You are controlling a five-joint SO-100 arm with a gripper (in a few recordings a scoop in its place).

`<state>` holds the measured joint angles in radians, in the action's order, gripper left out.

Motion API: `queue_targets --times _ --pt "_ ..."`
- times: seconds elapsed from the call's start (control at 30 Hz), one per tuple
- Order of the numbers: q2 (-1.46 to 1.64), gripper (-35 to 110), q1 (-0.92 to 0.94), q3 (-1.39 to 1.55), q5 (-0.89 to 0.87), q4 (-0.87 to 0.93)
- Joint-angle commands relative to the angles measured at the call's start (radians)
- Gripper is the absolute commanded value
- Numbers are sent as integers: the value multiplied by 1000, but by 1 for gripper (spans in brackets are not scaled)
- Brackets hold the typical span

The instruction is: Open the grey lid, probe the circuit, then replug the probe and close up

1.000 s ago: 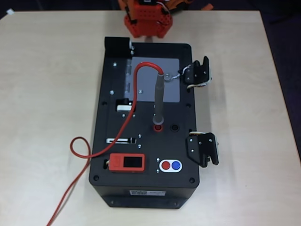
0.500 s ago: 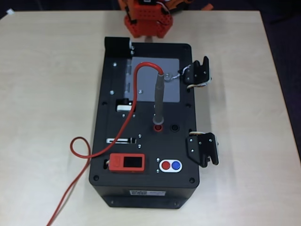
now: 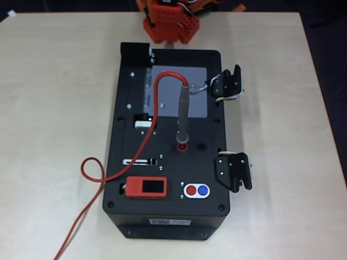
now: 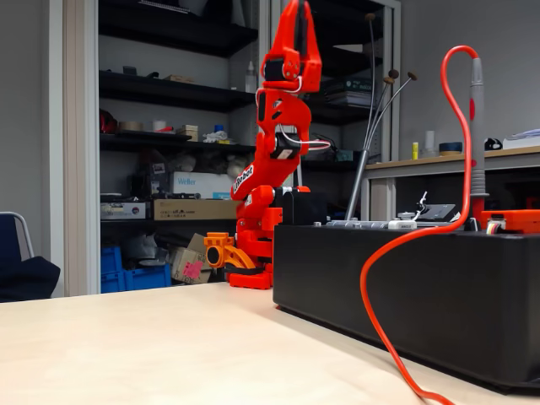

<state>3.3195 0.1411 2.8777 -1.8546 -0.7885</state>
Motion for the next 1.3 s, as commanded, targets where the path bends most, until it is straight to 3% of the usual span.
queue_targets --times 0.0,0.17,0.27,0.7,0.83,0.97,1.13,1.27 --pt "12 0 0 -86 -25 150" --pt "-5 0 -71 -209 77 480" --pt "-64 0 -109 -370 100 818" --pt "-555 0 -202 -660 341 1253" --pt "-759 0 -244 -813 600 1391" --pt "-920 0 -265 -957 623 1684" --pt "-996 0 -314 -974 759 1773" --pt "-1023 0 -348 -982 988 1832"
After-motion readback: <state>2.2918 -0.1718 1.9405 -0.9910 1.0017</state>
